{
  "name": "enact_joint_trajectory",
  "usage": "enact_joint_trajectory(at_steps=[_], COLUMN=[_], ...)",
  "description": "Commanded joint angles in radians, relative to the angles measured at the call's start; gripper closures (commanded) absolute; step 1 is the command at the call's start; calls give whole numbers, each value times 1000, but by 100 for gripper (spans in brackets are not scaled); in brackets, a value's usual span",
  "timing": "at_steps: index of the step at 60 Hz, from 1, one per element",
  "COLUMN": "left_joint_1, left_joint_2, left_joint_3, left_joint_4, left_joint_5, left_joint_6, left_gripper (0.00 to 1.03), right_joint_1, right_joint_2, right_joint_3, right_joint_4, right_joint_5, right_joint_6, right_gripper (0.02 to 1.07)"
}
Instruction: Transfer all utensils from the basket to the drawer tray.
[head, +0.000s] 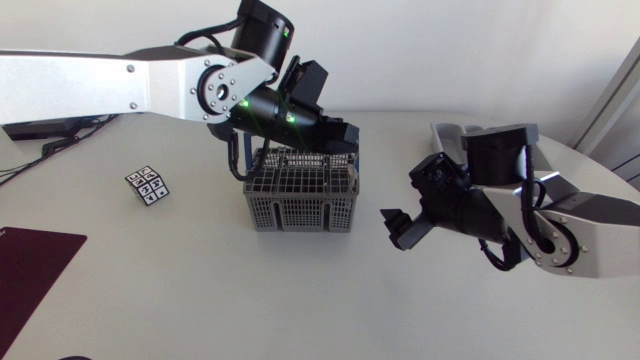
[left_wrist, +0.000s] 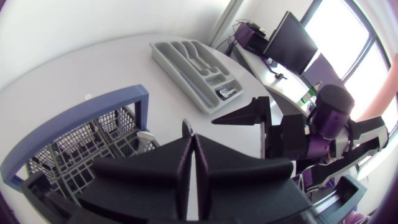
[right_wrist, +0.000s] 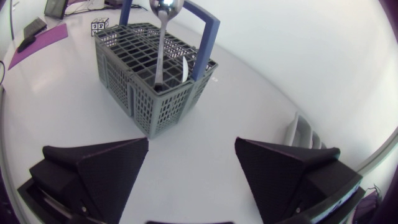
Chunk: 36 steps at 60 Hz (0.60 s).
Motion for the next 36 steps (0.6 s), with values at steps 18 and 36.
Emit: enact_joint_trajectory(at_steps=[18,36], left_joint_1=[41,48], left_joint_2=[-180,-237], left_joint_3=[-103,-224], left_joint_4=[65,125], left_joint_5=[108,242], left_joint_6=[-48,0], left_gripper=[100,100], right_joint_1=[-1,-115], right_joint_2=[-117,-208], right_joint_3=[-44,-4], right_joint_4=[-22,-186], right_joint_5=[-38,-354], right_joint_6=[11,-49], right_gripper=[7,7])
